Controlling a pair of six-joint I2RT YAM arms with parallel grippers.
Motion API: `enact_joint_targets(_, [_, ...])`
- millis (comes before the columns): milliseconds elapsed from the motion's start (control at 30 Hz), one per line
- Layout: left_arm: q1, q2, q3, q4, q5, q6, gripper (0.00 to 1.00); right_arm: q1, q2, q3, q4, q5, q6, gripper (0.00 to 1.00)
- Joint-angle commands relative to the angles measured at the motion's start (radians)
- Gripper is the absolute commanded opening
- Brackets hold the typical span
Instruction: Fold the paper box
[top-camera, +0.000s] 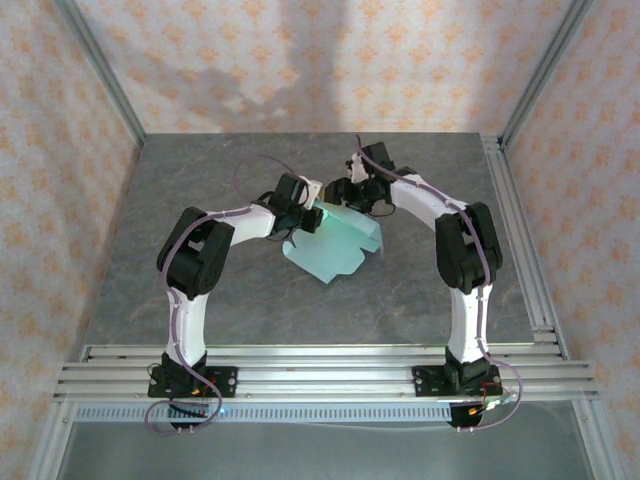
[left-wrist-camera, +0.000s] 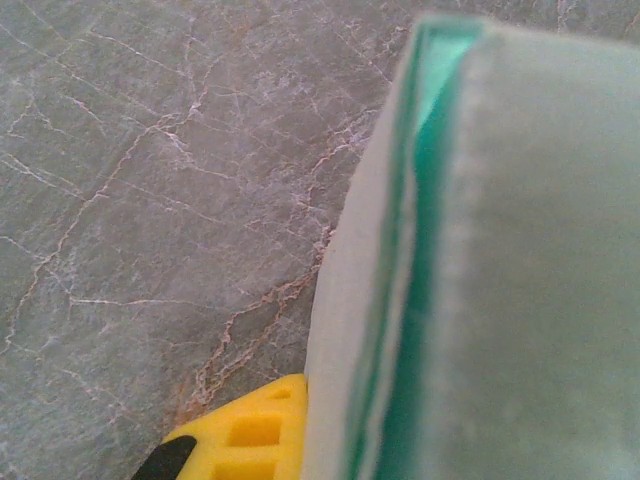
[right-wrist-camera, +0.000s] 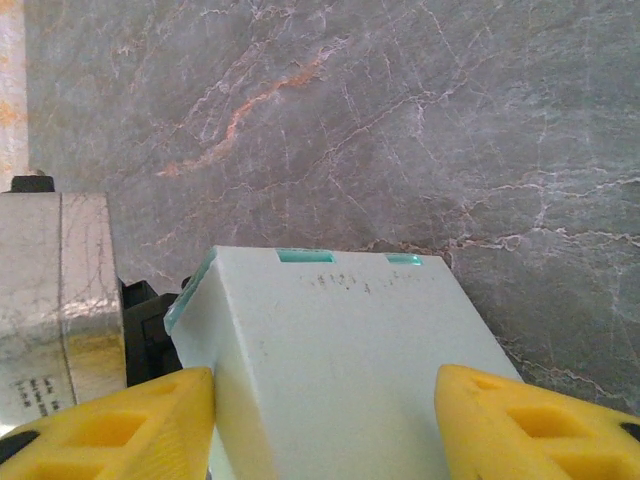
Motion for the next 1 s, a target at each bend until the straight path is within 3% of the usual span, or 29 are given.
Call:
enact_joint_targets(0, [-0.002,-0.011,0.018,0.032,0.015,-0.01,0.0,0.001,-0.018,-0.06,-0.033,0.032,0.015,0.59])
enact_joint_targets(300, [-0.003,-0.083,-0.047,0.074,0.054,0.031,0.0,-0.05,-0.197,-0.172,0.077,0.076,0.072,0.65])
enact_joint_targets(467, [-0.002,-0.132,-0.078,0.111,0.124,0.052,0.0,-0.122,-0.29,-0.233,0.133,0.104,0.128,0.64])
enact_joint_targets(600, [-0.004,-0.135,-0.068,0.11,0.235,0.063,0.0,-0.147,-0.261,-0.193,0.051,0.104,0.092,0.63])
enact_joint_targets(767, [-0.009,-0.163,-0.032,0.051,0.346,0.086,0.0,-0.148,-0.207,-0.151,0.066,-0.019,0.051,0.6])
enact_joint_targets(967, [-0.008,-0.196,-0.049,0.091,0.333,0.046,0.0,-0.129,-0.189,-0.135,0.071,-0.16,0.022,0.58])
